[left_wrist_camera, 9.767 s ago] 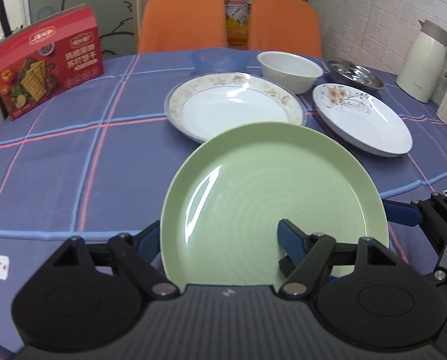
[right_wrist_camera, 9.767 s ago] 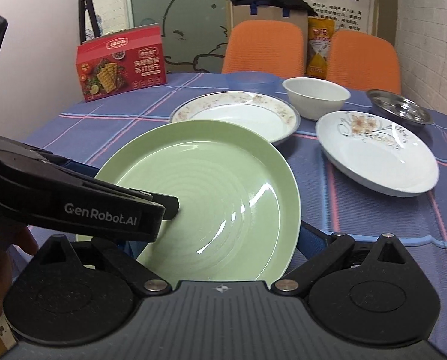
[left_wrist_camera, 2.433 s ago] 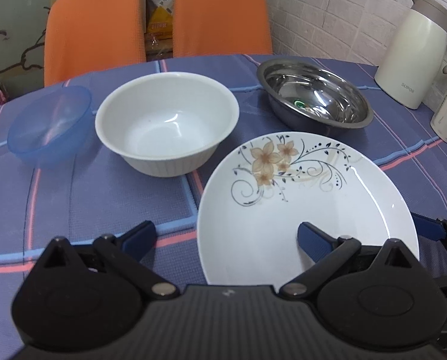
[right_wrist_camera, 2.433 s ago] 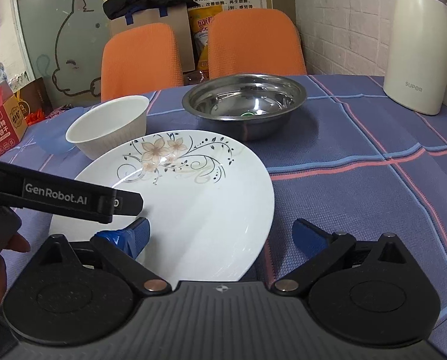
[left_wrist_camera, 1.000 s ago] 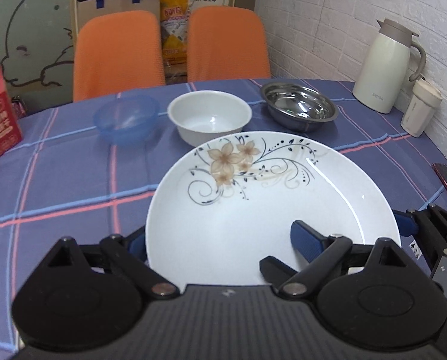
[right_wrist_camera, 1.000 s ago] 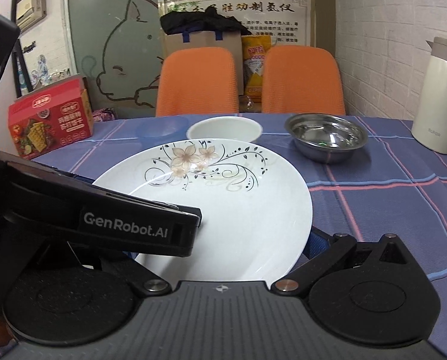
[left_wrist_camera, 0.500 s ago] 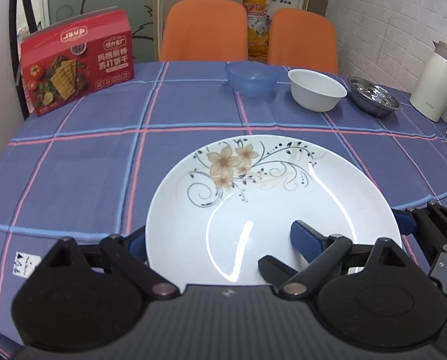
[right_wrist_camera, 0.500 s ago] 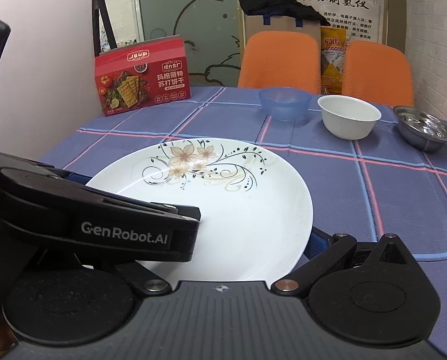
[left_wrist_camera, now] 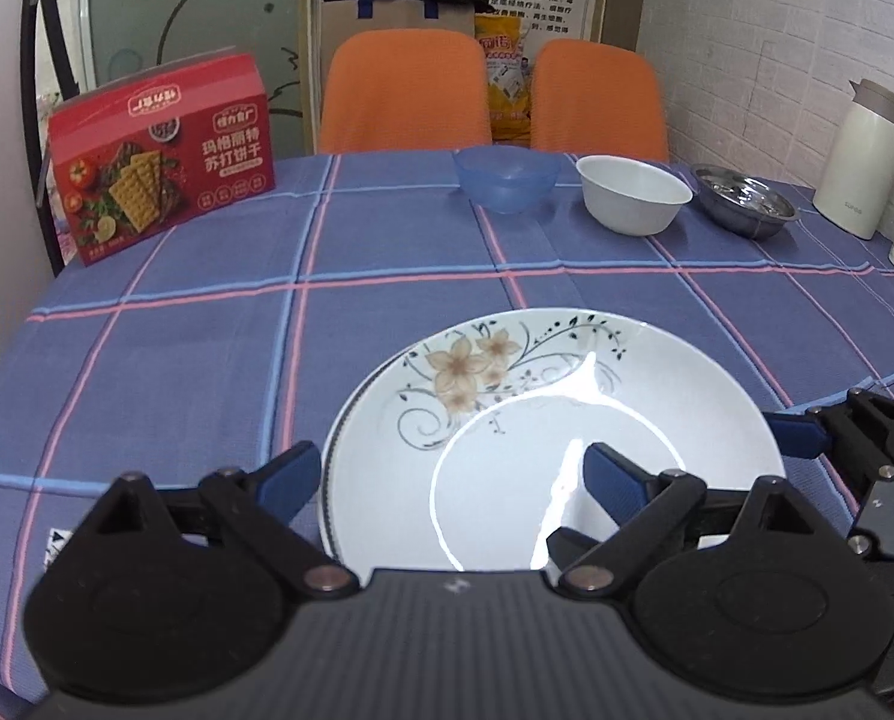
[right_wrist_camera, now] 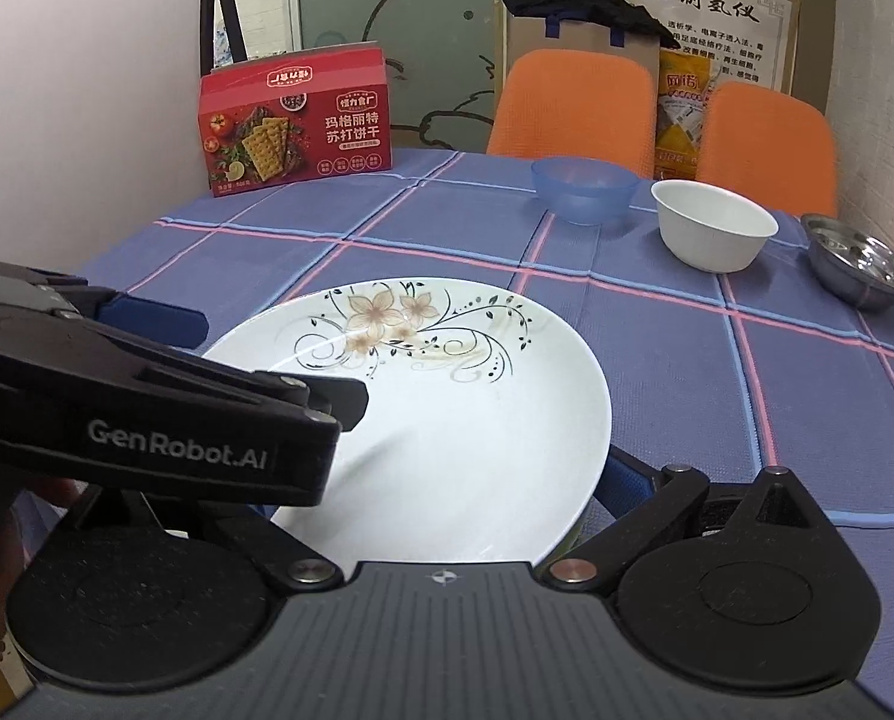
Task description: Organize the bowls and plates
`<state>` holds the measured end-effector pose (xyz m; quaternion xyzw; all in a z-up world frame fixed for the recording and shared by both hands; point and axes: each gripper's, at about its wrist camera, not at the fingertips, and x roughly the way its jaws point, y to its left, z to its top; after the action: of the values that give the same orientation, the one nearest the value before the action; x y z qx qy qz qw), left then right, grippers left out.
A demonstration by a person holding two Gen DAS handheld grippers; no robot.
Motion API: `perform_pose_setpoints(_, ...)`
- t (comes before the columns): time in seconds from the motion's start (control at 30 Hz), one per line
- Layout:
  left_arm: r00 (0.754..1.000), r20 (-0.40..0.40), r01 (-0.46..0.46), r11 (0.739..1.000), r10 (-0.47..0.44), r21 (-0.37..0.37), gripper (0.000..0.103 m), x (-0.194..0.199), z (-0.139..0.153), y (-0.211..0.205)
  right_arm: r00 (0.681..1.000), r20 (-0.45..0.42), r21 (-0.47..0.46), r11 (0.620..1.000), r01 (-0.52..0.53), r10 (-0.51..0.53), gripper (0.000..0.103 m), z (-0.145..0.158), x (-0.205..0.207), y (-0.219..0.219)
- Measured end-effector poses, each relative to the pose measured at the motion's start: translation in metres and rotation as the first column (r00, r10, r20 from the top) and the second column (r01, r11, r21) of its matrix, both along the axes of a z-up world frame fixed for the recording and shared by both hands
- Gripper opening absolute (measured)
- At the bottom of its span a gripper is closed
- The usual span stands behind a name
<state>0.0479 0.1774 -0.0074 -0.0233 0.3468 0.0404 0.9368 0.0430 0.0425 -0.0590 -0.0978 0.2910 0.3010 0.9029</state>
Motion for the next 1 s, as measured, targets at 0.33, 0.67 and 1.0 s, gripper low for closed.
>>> perform_pose_setpoints(0.33,0.998,0.066,-0.019,0.998,0.015,0.063,0.096,0.0,0.015,-0.004,1.0,0.014,0.026,1.0,-0.003,0.003,0.089,0.004,0.0,-0.012)
perform_pose_setpoints(0.67,0.998,0.063,-0.005,1.0,0.004,0.025,0.099,0.025,0.021,-0.025,0.988,-0.007,0.093,0.984,0.152,-0.152,0.089,0.016,0.027,-0.07)
perform_pose_setpoints(1.0,0.998,0.032,0.055,0.997,-0.057,0.057,0.099,0.059,0.024,-0.068,0.95,-0.09,0.163,0.936,0.312,-0.301,0.089,0.013,0.06,-0.14)
